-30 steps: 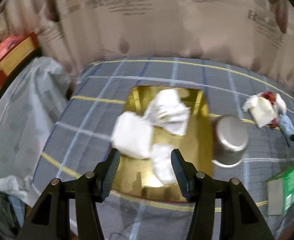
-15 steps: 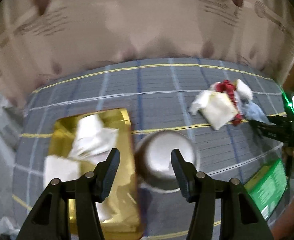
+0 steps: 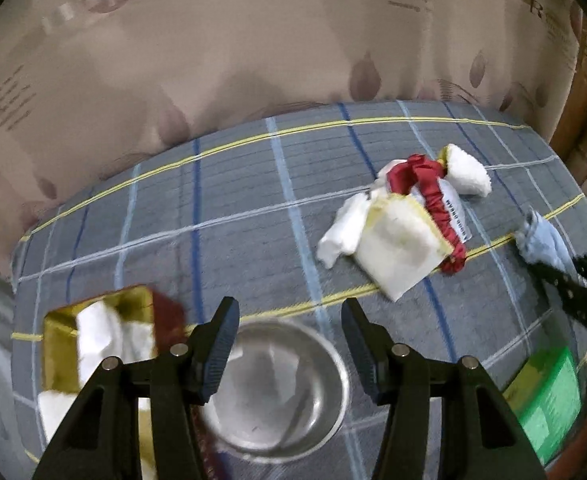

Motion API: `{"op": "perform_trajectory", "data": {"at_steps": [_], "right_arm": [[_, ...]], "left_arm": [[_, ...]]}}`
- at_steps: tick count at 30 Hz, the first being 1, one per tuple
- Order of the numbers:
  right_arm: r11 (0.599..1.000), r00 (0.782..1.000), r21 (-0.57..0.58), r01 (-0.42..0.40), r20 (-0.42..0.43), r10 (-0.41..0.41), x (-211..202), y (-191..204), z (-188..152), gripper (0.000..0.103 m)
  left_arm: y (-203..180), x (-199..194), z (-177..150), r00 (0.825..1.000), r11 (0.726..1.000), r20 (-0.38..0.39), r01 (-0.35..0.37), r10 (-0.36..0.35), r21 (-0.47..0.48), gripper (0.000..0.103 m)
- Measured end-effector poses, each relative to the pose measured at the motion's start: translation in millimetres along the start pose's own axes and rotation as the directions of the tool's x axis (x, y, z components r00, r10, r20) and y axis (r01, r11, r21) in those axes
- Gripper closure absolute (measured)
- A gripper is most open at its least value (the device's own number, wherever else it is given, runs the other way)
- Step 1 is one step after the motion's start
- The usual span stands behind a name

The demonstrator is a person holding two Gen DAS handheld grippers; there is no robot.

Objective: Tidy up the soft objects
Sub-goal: 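Grasp the white pleated cloth with the left gripper while the right holds the blue towel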

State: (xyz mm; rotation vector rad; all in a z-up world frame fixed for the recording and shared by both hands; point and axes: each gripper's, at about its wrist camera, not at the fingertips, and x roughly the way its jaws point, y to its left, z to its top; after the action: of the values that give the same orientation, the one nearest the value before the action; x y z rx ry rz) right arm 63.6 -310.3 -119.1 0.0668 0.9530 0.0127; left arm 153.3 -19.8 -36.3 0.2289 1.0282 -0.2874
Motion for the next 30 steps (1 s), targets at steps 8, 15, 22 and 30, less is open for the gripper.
{"op": "perform_trajectory", "data": {"at_steps": [8,15,22,30], "right_arm": [[0.999,0.999,0.051,-0.013,0.046,0.011,6.7,-2.5,-15.7,0.072],[0.999,0.998,0.034,0.012,0.067,-0.014,7.8,3.1,-17.6,0.070],[0.999,0.998,0.033,-0.003,0.068,0.001,8.2,2.1,-17.6,0.067],[0.999,0.998,0.037,-0.008,0.068,0.006,8.4,2.3,-17.2,0.067]], "left_arm": [[-20.0,33.9,17.4,0.996,0.993,-0.069,0.058,-0.051,0.103,0.048],[-21.3,57.3,31.3,0.995,0.990,-0.088,0.054,-0.043,0.127,0.048],[-24.2,74.8,39.6,0.992,0.988,-0.109,0.078,-0.064,0.131,0.049],[-21.4,84.3,48.5,0.984,0.986,-0.115,0.144,-0.134,0.089,0.077]]}}
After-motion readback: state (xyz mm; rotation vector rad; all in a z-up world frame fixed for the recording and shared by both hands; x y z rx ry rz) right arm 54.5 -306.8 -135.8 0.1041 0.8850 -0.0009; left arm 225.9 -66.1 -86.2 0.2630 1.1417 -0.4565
